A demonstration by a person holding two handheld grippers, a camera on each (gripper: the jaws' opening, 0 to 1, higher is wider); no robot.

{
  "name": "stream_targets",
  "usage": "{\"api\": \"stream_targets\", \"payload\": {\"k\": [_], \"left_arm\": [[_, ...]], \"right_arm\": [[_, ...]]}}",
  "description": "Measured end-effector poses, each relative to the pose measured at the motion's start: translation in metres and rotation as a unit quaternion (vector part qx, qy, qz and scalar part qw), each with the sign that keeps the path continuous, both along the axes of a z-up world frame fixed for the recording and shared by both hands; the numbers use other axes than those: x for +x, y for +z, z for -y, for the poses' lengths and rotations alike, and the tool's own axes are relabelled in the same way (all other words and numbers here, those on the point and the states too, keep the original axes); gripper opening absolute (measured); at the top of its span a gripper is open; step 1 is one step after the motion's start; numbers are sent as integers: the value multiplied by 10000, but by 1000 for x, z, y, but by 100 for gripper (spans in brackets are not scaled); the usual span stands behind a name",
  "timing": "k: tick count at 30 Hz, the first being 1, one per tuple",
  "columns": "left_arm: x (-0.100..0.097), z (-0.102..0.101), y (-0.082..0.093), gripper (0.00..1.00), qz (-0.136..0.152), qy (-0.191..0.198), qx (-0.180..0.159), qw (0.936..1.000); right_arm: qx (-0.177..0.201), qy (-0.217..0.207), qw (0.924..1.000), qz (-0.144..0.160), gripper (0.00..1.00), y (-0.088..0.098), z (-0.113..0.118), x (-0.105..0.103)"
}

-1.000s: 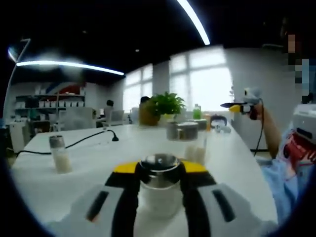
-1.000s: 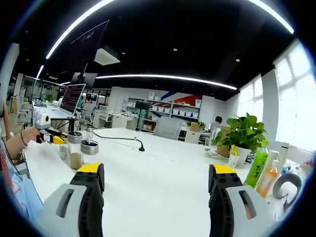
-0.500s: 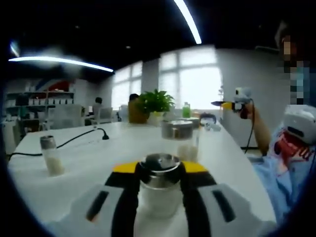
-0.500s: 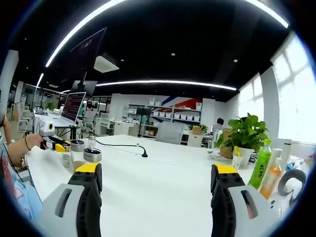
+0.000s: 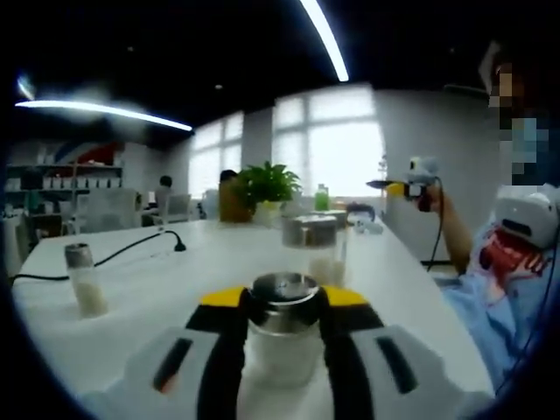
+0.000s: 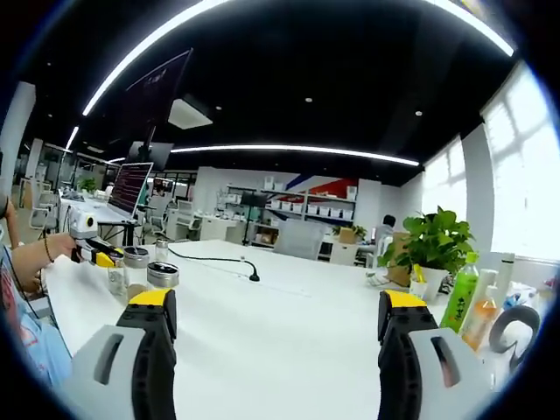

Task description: Rotate the seasoning bottle until the label or dispensing opening points toward the visible target arrow and the bottle remains upright within the marked orientation range

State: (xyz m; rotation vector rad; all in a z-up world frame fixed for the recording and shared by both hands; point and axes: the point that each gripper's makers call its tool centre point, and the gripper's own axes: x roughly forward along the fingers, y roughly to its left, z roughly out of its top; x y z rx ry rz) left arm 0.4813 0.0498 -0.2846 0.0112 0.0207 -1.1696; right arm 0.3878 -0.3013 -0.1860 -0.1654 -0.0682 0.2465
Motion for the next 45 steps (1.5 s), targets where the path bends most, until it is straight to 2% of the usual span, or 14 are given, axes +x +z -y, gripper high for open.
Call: {"api": "stream_targets", "payload": {"k": [8,12,14,17,20,24,25,27,31,33,38,41,43,45], "left_arm": [[0,1,0,34,-33,-69,17,10000],[-5,3,-2,52,39,-27,132,9999],[-8,3,1,56,85,-5,120,9999],[-10,-1,10,57,119,198,-79,9997],[-12,-12,18,58,235,681,-151,9973],[-18,-24,28,58,299,1247,-300,9913],[-17,-28,28,57,278,1482,-230,9883],[-15,-36,28,58,550,1916,46,9799],[-14,-43,28,57,304,2388,-107,9705],[-7,-48,34,57,619,2712,22,9605],[-12,-42,35,60,531,2979,-47,9531],[-16,-40,32,56,563,3149,-31,9475],[-17,-36,24,51,682,3148,317,9462],[-18,-31,15,52,417,3218,387,9451]], "right_arm": [[25,72,9999,-126,99,-5,-3,1],[48,42,9998,-205,99,-9,-1,1],[50,11,9997,-225,99,-10,1,1],[23,-42,9998,-209,99,-8,3,-1],[1,-41,9998,-204,99,-8,1,-1],[15,-23,9996,-265,99,-11,0,1],[16,-22,9996,-273,99,-11,0,1],[13,-19,9996,-271,99,-11,0,1],[-1,-40,9996,-262,99,-11,0,0],[24,-40,9995,-304,99,-13,2,1],[79,-147,9993,-335,99,-13,7,1],[70,-163,9993,-341,99,-14,9,1],[87,-154,9992,-364,99,-15,9,1],[100,-150,9991,-373,99,-15,9,1]]}}
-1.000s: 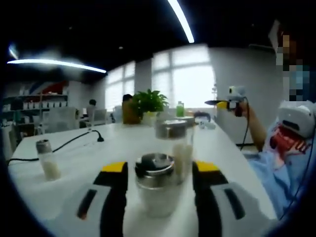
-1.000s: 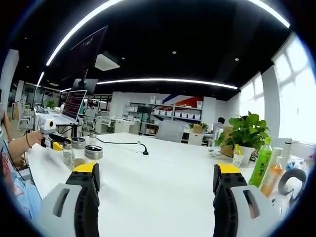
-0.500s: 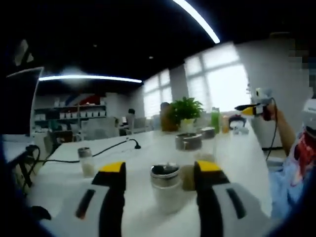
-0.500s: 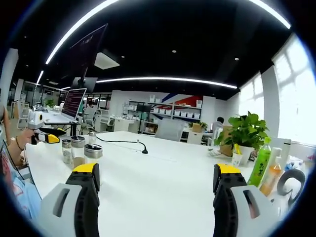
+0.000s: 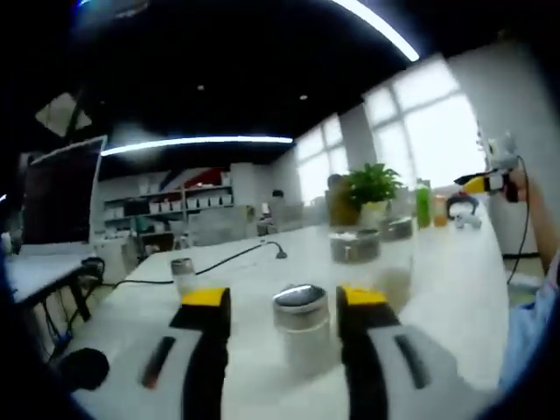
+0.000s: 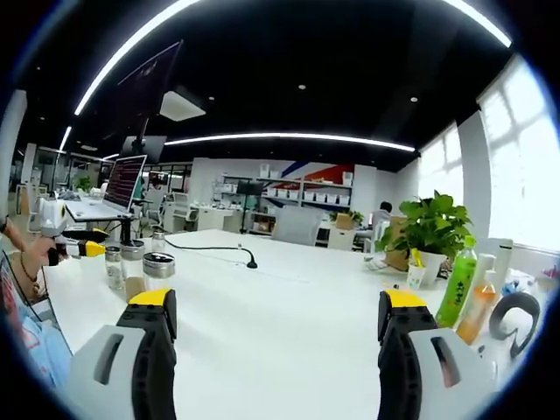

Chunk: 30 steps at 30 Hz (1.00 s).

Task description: Rotate the seasoning bottle until the label or dispensing opening points toward the visible target arrow and the bottle remains upright within the marked orientation range

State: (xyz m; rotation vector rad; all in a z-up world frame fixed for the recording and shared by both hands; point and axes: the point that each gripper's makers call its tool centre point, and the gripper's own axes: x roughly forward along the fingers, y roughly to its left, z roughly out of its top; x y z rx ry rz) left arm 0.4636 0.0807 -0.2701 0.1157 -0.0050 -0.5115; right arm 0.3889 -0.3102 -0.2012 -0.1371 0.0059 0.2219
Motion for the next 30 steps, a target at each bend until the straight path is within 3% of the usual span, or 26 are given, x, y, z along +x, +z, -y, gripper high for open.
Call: {"api": "stream_targets", "payload": {"k": [3,7,16,22,30], "left_arm": [[0,5,0,52,-47,30,-238,9997],[4,-5,8,52,167,593,-451,9971],[3,15,12,51,218,473,-644,9966],[8,12,8,45,159,686,-601,9957],[13,16,0,41,1,686,-675,9954]], "right_arm": [[-21,1,10000,31,99,2,-1,-2],[-11,0,10000,43,99,3,0,-2],[28,-29,10000,12,99,1,3,-1],[5,-33,10000,43,98,3,3,-2],[43,-77,9999,58,99,4,7,-2]]}}
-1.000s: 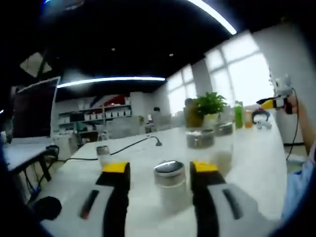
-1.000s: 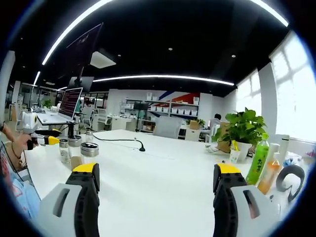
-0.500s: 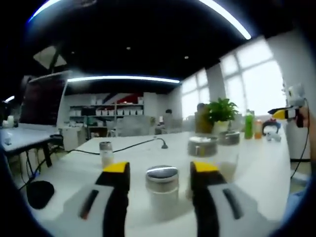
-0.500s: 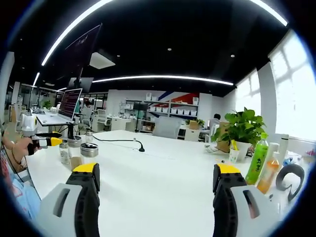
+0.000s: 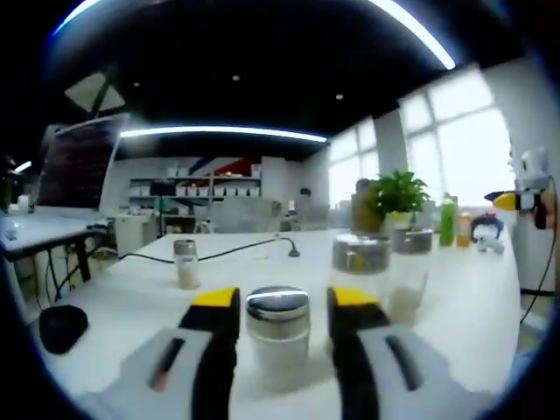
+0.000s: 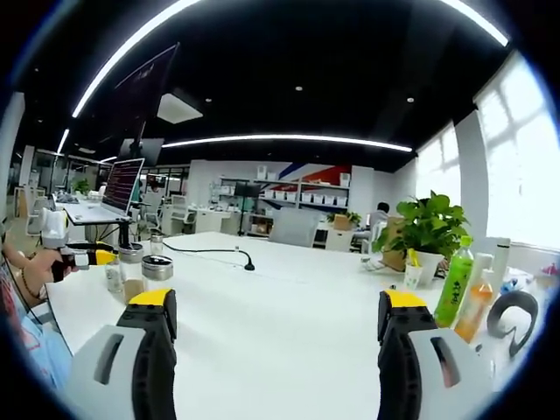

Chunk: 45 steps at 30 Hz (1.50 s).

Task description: Rotate the seasoning bottle until the label or dispensing opening points toward the visible target arrow and the bottle remains upright within the marked orientation range

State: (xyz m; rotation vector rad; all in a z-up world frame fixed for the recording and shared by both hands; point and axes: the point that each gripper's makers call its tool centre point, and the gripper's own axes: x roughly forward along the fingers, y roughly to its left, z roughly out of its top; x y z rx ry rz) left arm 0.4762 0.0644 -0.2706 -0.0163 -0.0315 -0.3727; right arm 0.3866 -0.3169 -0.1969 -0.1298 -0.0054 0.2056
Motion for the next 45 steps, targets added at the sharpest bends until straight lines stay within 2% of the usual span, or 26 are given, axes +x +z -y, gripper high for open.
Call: {"api": "stream_targets", "payload": {"k": [9,13,36,45], "left_arm": [[4,0,-4,40,-19,23,30,10000],[8,-1,-6,33,12,74,121,9999],[11,-1,-5,32,92,-397,163,9990],[13,-2,-6,32,144,-735,122,9971]], "right_arm": [[-39,-51,10000,19,99,1,3,-1],[-37,-25,10000,-6,99,0,2,0],[-73,1,10000,-35,98,-1,-2,0],[-75,7,10000,-49,98,-1,-2,0]]}}
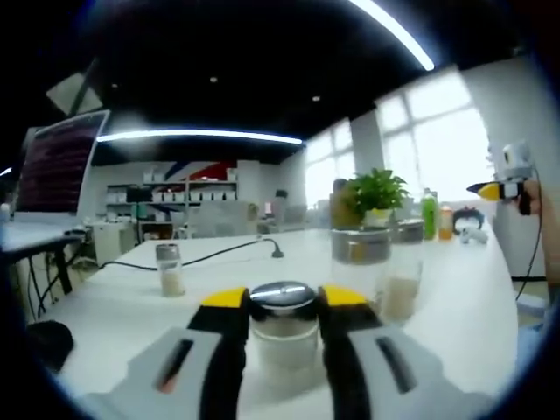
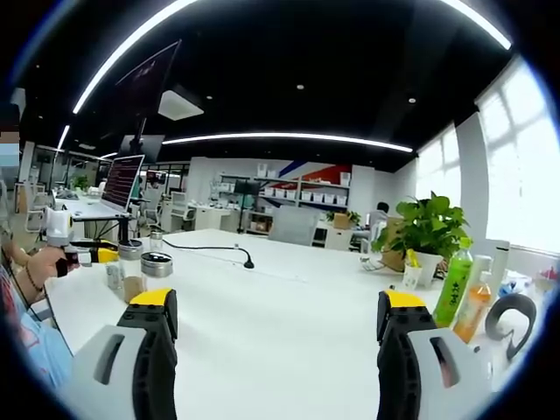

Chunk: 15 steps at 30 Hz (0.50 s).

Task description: Rotate the seasoning bottle until the label or dispensing opening points toward the visible target arrow and the bottle remains upright within the marked orientation range

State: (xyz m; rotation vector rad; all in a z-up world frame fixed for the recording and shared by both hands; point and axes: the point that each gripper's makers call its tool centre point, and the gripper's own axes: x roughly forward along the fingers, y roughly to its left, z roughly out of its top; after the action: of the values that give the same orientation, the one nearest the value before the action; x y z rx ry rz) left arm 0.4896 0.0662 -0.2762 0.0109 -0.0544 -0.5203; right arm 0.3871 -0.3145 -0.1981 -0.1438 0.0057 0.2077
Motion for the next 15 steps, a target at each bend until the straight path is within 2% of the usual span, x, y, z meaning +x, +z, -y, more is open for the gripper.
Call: {"api": "stream_targets", "payload": {"k": [7,12,15], "left_arm": [[0,2,0,32,26,-435,-40,9990],[-1,5,0,32,55,-844,88,9964],[0,5,-1,32,41,-1021,20,9948]], "right_arm": [[3,-2,10000,-13,98,0,0,0],[12,7,10000,-28,98,-1,1,1],[-2,-13,10000,-35,98,-1,2,0]]}}
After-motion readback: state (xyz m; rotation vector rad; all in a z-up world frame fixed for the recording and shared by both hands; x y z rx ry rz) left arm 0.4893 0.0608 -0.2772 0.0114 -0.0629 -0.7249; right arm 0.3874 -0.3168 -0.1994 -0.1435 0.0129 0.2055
